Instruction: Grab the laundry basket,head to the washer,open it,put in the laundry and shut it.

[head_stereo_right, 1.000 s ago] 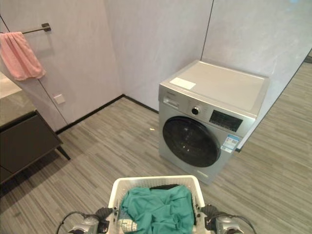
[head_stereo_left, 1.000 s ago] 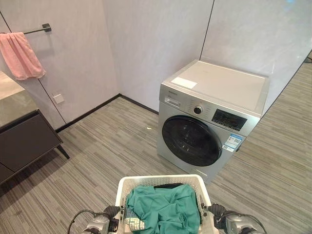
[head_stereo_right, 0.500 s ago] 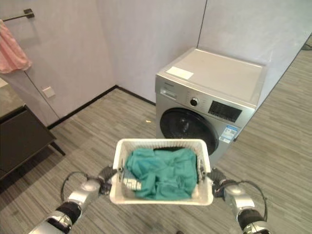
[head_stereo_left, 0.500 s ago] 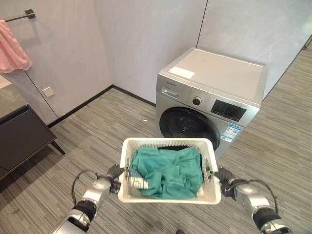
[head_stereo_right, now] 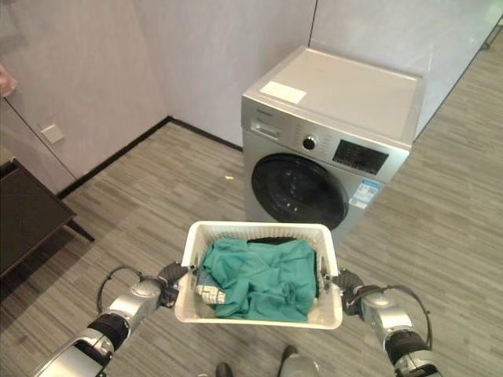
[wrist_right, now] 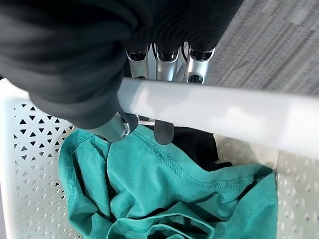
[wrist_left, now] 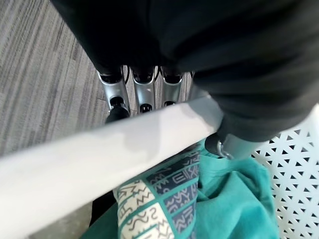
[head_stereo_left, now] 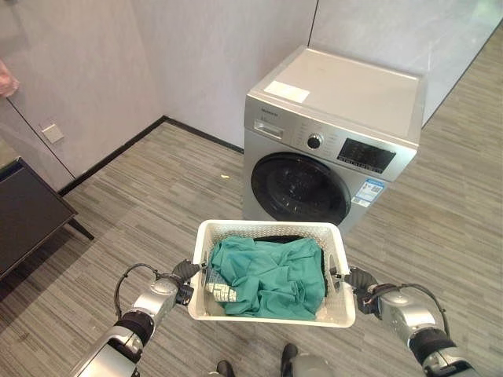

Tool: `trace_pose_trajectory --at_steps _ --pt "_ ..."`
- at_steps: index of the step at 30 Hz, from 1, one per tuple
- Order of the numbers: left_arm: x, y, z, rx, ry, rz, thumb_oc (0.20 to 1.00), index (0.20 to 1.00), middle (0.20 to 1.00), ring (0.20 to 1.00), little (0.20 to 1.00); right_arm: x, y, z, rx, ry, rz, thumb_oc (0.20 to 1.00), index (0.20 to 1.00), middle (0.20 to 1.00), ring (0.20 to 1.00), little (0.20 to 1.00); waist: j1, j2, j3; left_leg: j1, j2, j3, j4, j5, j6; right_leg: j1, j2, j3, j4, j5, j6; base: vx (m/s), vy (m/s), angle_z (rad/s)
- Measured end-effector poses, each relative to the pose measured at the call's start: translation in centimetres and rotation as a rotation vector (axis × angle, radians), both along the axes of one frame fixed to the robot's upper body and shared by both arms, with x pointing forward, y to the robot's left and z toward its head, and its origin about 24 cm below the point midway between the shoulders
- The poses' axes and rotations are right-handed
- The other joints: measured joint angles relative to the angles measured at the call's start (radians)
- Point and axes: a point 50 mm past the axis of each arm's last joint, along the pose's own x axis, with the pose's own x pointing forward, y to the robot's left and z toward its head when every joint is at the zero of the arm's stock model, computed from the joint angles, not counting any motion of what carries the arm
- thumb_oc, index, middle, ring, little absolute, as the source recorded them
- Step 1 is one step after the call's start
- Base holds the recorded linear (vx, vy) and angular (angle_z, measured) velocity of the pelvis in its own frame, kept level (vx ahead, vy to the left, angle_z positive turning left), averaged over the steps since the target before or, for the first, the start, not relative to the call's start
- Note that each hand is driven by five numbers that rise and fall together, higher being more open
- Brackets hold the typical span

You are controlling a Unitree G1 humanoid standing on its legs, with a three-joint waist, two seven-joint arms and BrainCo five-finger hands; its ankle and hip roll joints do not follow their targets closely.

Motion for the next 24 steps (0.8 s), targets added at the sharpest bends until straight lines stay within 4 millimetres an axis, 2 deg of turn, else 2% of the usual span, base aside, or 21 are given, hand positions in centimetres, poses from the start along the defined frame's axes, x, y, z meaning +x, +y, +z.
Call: trace_pose_trajectory --at_steps 1,2,3,5,7,9,11,12,13,14,15,16,18,19,20,22,23,24 --pt "-0.1 0.0 -0.1 0.003 0.005 -0.002 0.2 0.2 0.2 0.2 0.2 -0.2 0.0 -0.2 0.001 0.009 0.0 0.2 0.2 0.2 0.2 0.2 -0.002 0.002 0.001 0.002 -0.001 -0.001 0.002 0.003 -0.001 -0.008 -0.009 -0.002 0.03 -0.004 0.006 0.14 0.007 0.01" --pt "-0.3 0.0 -0.7 0.006 0.039 0.013 0.2 0.2 0.2 0.2 0.2 -0.6 0.1 -0.6 0.009 0.026 0.0 0.2 0.2 0.2 0.2 0.2 -0.011 0.002 0.002 0.005 -0.012 -0.012 0.001 -0.017 0.012 -0.049 -0.027 -0.002 0.049 -0.026 0.03 0.17 -0.022 0.07" --pt "-0.4 0.1 -0.9 0.007 0.049 0.017 0.2 0.2 0.2 0.2 0.2 -0.6 0.1 -0.6 0.009 0.032 0.001 0.2 0.2 0.2 0.2 0.2 -0.015 0.003 0.003 0.005 -0.016 -0.011 -0.001 -0.016 0.02 -0.059 -0.03 -0.001 0.023 -0.027 0.035 0.17 -0.057 0.06" --pt "-0.6 -0.1 -1.4 -0.001 0.079 0.021 0.2 0.2 0.2 0.2 0.2 -1.0 0.0 -0.9 0.007 0.051 -0.003 0.2 0.2 0.2 0.2 0.2 -0.022 0.0 0.003 0.008 -0.033 -0.01 0.003 -0.025 0.025 -0.076 -0.052 -0.037 -0.087 -0.021 0.051 0.16 -0.095 0.03" --pt "-0.8 -0.1 -1.7 0.0 0.095 0.019 0.2 0.2 0.2 0.2 0.2 -1.5 0.1 -1.3 0.01 0.072 -0.007 0.2 0.2 0.2 0.2 0.2 -0.023 -0.003 0.002 0.029 -0.037 -0.005 0.004 -0.039 0.015 -0.079 -0.073 -0.08 -0.189 0.019 0.055 0.14 -0.133 -0.02" --pt "-0.8 -0.2 -1.8 0.002 0.101 0.022 0.2 0.2 0.2 0.2 0.2 -1.6 0.1 -1.6 0.01 0.083 -0.008 0.2 0.2 0.2 0.2 0.2 -0.022 -0.009 -0.001 0.052 -0.034 -0.008 0.004 -0.048 -0.007 -0.066 -0.074 -0.098 -0.298 0.069 0.054 0.21 -0.174 0.09" --pt "-0.8 -0.5 -2.1 -0.002 0.118 0.033 0.2 0.2 0.2 0.2 0.2 -1.7 -0.2 -1.6 0.009 0.084 -0.019 0.2 0.2 0.2 0.2 0.2 -0.024 -0.016 -0.005 0.095 -0.009 -0.036 0.005 -0.08 -0.057 -0.06 -0.073 -0.095 -0.369 0.098 0.047 0.31 -0.225 0.32" --pt "-1.0 -0.5 -2.4 0.0 0.133 0.037 0.2 0.2 0.2 0.2 0.2 -2.0 -0.1 -1.9 0.009 0.1 -0.016 0.2 0.2 0.2 0.2 0.2 -0.021 -0.031 -0.014 0.129 -0.001 -0.039 0.005 -0.1 -0.088 -0.025 -0.067 -0.114 -0.394 0.106 0.046 0.2 -0.135 0.27" --pt "-1.6 -0.7 -2.9 -0.007 0.155 0.042 0.2 0.2 0.2 0.2 0.2 -2.2 -0.2 -2.1 0.005 0.117 -0.017 0.2 0.2 0.2 0.2 0.2 -0.017 -0.023 -0.022 0.176 0.034 -0.046 0.011 -0.129 -0.134 0.007 -0.042 -0.112 -0.372 0.163 -0.066 0.23 -0.246 0.06" --pt "-2.0 -1.1 -3.4 -0.015 0.177 0.044 0.2 0.2 0.2 0.2 0.2 -2.4 -0.7 -2.2 -0.007 0.126 -0.024 0.2 0.2 0.2 0.2 0.2 -0.016 0.014 -0.043 0.18 0.08 -0.032 0.026 -0.13 -0.143 0.011 0.002 -0.118 -0.331 0.115 -0.117 0.31 -0.28 -0.04" --pt "-1.9 -1.3 -3.4 -0.02 0.174 0.04 0.2 0.2 0.2 0.2 0.2 -2.4 -0.9 -2.1 -0.012 0.127 -0.023 0.2 0.2 0.2 0.2 0.2 -0.02 0.029 -0.051 0.18 0.113 -0.033 0.045 -0.119 -0.161 0.014 0.023 -0.126 -0.305 0.088 -0.137 0.29 -0.275 -0.01" --pt "-1.6 -1.4 -3.2 -0.019 0.161 0.04 0.2 0.2 0.2 0.2 0.2 -2.3 -1.0 -2.0 -0.013 0.124 -0.024 0.2 0.2 0.2 0.2 0.2 -0.027 0.025 -0.052 0.177 0.145 -0.043 0.083 -0.091 -0.201 0.022 0.038 -0.141 -0.273 0.051 -0.149 0.29 -0.238 0.1" --pt "-2.0 -1.7 -3.6 -0.027 0.178 0.042 0.2 0.2 0.2 0.2 0.2 -2.3 -1.2 -1.9 -0.023 0.127 -0.018 0.2 0.2 0.2 0.2 0.2 -0.034 0.037 -0.071 0.174 0.215 -0.068 0.172 -0.079 -0.22 0.058 0.087 -0.162 -0.229 -0.045 -0.143 0.22 -0.339 0.06" --pt "-2.1 -1.6 -3.7 -0.028 0.178 0.046 0.2 0.2 0.2 0.2 0.2 -2.3 -1.3 -1.9 -0.026 0.125 -0.015 0.2 0.2 0.2 0.2 0.2 -0.032 0.033 -0.074 0.161 0.235 -0.078 0.213 -0.057 -0.255 0.068 0.1 -0.161 -0.225 -0.063 -0.148 0.17 -0.372 -0.03" --pt "-2.4 -1.3 -4.0 -0.03 0.183 0.059 0.2 0.2 0.2 0.2 0.2 -2.4 -0.9 -2.0 -0.021 0.124 -0.002 0.2 0.2 0.2 0.2 0.2 -0.033 0.01 -0.087 0.098 0.255 -0.101 0.339 -0.031 -0.298 0.076 0.107 -0.163 -0.239 -0.069 -0.172 0.09 -0.33 -0.12" --pt "-3.0 -1.2 -4.4 -0.048 0.206 0.092 0.2 0.2 0.2 0.2 0.2 -2.7 -0.8 -2.1 -0.025 0.131 0.012 0.2 0.2 0.2 0.2 0.2 -0.023 0.002 -0.094 -0.001 0.299 -0.152 0.534 0.08 -0.346 0.106 0.139 -0.165 -0.263 -0.076 -0.209 0.15 -0.492 -0.13" --pt "-3.1 -1.0 -4.5 -0.031 0.221 0.086 0.2 0.2 0.2 0.2 0.2 -3.9 -0.7 -2.7 -0.024 0.163 0.029 0.2 0.2 0.2 0.2 0.2 -0.027 -0.007 -0.093 -0.101 0.35 -0.129 0.676 0.219 -0.33 0.119 0.148 -0.186 -0.264 -0.088 -0.229 0.2 -0.404 -0.03" --pt "-3.4 -0.8 -4.6 -0.02 0.236 0.08 0.2 0.2 0.2 0.2 0.2 -4.8 -0.5 -3.1 -0.017 0.18 0.036 0.2 0.2 0.2 0.2 0.2 -0.026 -0.021 -0.086 -0.147 0.378 -0.106 0.751 0.362 -0.298 0.132 0.153 -0.195 -0.265 -0.101 -0.259 0.23 -0.246 -0.09"
